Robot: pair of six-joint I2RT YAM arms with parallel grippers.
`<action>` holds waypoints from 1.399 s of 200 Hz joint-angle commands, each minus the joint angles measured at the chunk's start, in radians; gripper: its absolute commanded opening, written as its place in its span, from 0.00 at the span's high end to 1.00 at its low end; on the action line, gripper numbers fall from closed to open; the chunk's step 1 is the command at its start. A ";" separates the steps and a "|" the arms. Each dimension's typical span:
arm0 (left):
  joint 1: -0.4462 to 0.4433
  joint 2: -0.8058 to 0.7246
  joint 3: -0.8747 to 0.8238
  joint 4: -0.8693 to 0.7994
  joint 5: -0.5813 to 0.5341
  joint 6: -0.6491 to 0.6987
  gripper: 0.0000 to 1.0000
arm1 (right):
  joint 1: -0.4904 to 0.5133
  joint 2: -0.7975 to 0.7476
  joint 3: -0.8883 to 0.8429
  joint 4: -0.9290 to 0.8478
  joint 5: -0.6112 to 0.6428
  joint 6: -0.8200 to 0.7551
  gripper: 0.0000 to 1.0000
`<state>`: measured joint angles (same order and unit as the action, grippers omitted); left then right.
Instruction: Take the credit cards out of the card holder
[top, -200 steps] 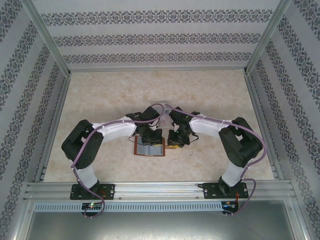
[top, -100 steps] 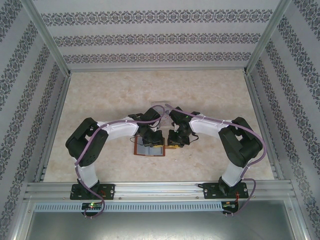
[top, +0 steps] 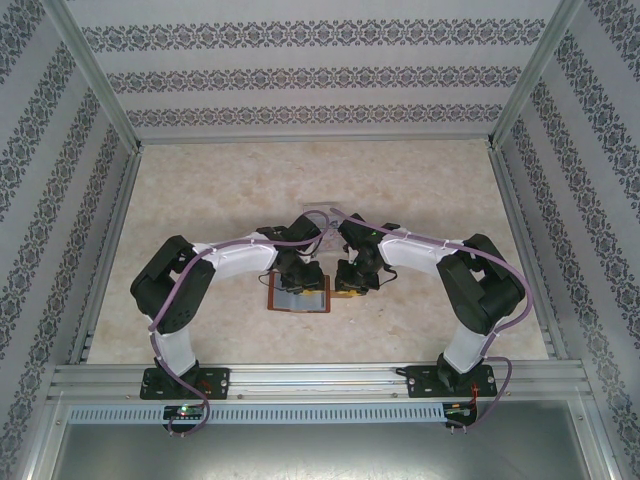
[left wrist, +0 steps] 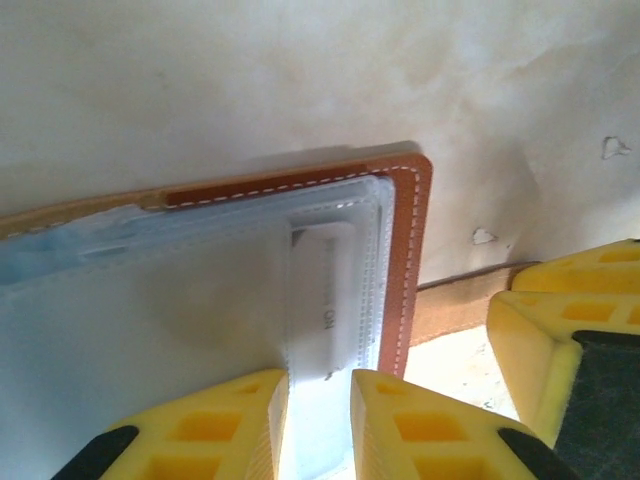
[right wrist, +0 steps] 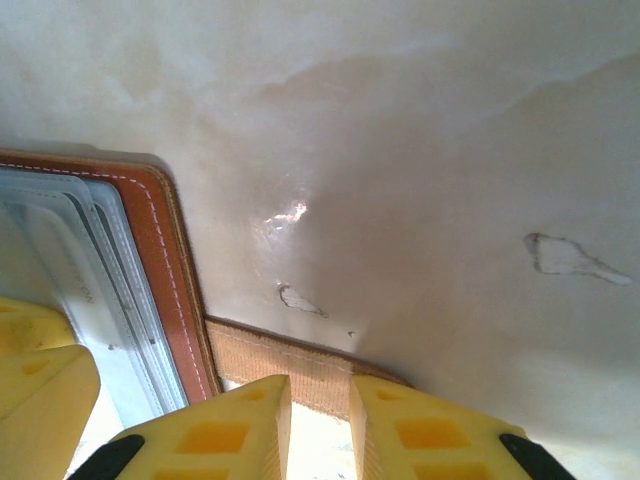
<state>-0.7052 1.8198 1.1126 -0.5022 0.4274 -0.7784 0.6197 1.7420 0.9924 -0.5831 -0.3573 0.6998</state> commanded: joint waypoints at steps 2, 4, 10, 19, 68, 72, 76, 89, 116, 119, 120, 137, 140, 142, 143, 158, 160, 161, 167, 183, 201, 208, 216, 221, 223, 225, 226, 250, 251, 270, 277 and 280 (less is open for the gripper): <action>-0.013 -0.007 0.015 -0.155 -0.122 0.036 0.73 | 0.006 0.035 -0.002 -0.011 0.012 -0.017 0.75; -0.013 -0.005 0.017 -0.160 -0.127 0.037 0.72 | 0.006 0.034 -0.001 -0.011 0.012 -0.017 0.75; -0.014 -0.005 0.023 -0.176 -0.138 0.041 0.72 | 0.005 0.035 -0.002 -0.011 0.012 -0.017 0.75; -0.015 -0.005 0.034 -0.198 -0.159 0.047 0.70 | 0.006 0.037 -0.002 -0.011 0.012 -0.017 0.75; -0.017 -0.019 0.060 -0.312 -0.254 0.056 0.66 | 0.006 0.038 -0.001 -0.009 0.012 -0.018 0.75; -0.018 -0.023 0.061 -0.318 -0.260 0.057 0.66 | 0.006 0.039 0.000 -0.009 0.011 -0.019 0.74; -0.017 -0.027 0.063 -0.324 -0.266 0.059 0.65 | 0.006 0.040 -0.001 -0.009 0.011 -0.019 0.75; -0.018 -0.040 0.068 -0.347 -0.289 0.061 0.65 | 0.006 0.042 0.001 -0.009 0.010 -0.019 0.75; -0.017 -0.062 0.081 -0.381 -0.323 0.065 0.63 | 0.006 0.044 0.001 -0.008 0.010 -0.020 0.74; -0.017 -0.063 0.083 -0.384 -0.325 0.064 0.63 | 0.006 0.044 0.002 -0.008 0.009 -0.020 0.74; -0.017 -0.064 0.083 -0.386 -0.327 0.064 0.63 | 0.006 0.044 0.001 -0.008 0.008 -0.020 0.75; -0.017 -0.069 0.092 -0.401 -0.339 0.066 0.63 | 0.006 0.044 0.002 -0.008 0.008 -0.021 0.74; -0.017 -0.070 0.092 -0.405 -0.341 0.067 0.63 | 0.006 0.044 0.001 -0.009 0.008 -0.020 0.75; -0.017 -0.070 0.093 -0.407 -0.343 0.067 0.63 | 0.006 0.044 0.001 -0.009 0.008 -0.020 0.75; -0.017 -0.071 0.094 -0.408 -0.344 0.066 0.63 | 0.006 0.044 0.001 -0.008 0.009 -0.020 0.75; -0.018 -0.076 0.095 -0.410 -0.352 0.068 0.63 | 0.005 0.043 0.003 -0.009 0.008 -0.020 0.74; -0.018 -0.076 0.095 -0.410 -0.352 0.068 0.63 | 0.006 0.043 0.002 -0.009 0.008 -0.020 0.74; -0.017 -0.076 0.095 -0.410 -0.353 0.067 0.63 | 0.006 0.043 0.003 -0.009 0.008 -0.020 0.74; -0.018 -0.077 0.096 -0.410 -0.354 0.068 0.63 | 0.006 0.044 0.004 -0.010 0.006 -0.020 0.75; -0.017 -0.080 0.093 -0.405 -0.349 0.067 0.65 | 0.006 0.044 0.005 -0.011 0.006 -0.022 0.75; -0.017 -0.086 0.088 -0.390 -0.339 0.064 0.70 | 0.006 0.045 0.007 -0.013 0.006 -0.023 0.74; -0.017 -0.088 0.088 -0.385 -0.334 0.064 0.73 | 0.006 0.047 0.008 -0.014 0.005 -0.024 0.74; -0.017 -0.090 0.086 -0.380 -0.332 0.065 0.77 | 0.006 0.047 0.010 -0.015 0.004 -0.024 0.74; -0.017 -0.092 0.085 -0.378 -0.332 0.064 0.79 | 0.006 0.047 0.010 -0.016 0.004 -0.024 0.74; -0.017 -0.093 0.085 -0.378 -0.332 0.064 0.81 | 0.005 0.048 0.011 -0.015 0.004 -0.025 0.74; -0.017 -0.094 0.085 -0.378 -0.333 0.063 0.82 | 0.006 0.048 0.011 -0.016 0.004 -0.024 0.75; -0.017 -0.094 0.085 -0.378 -0.334 0.063 0.82 | 0.006 0.048 0.012 -0.015 0.004 -0.024 0.74; -0.017 -0.101 0.077 -0.371 -0.340 0.068 0.91 | 0.006 0.051 0.016 -0.018 0.004 -0.026 0.74; -0.017 -0.101 0.077 -0.371 -0.341 0.070 0.92 | 0.005 0.051 0.016 -0.017 0.004 -0.026 0.74; -0.018 -0.089 0.074 -0.388 -0.357 0.082 0.95 | 0.006 0.056 0.017 -0.018 0.005 -0.028 0.74; -0.017 -0.081 0.074 -0.398 -0.368 0.087 0.95 | 0.006 0.058 0.020 -0.020 0.006 -0.028 0.74; -0.016 -0.077 0.072 -0.402 -0.372 0.089 0.95 | 0.006 0.057 0.020 -0.022 0.006 -0.028 0.74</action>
<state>-0.7136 1.7493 1.1870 -0.8536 0.0990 -0.7124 0.6197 1.7599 1.0084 -0.5842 -0.3782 0.6956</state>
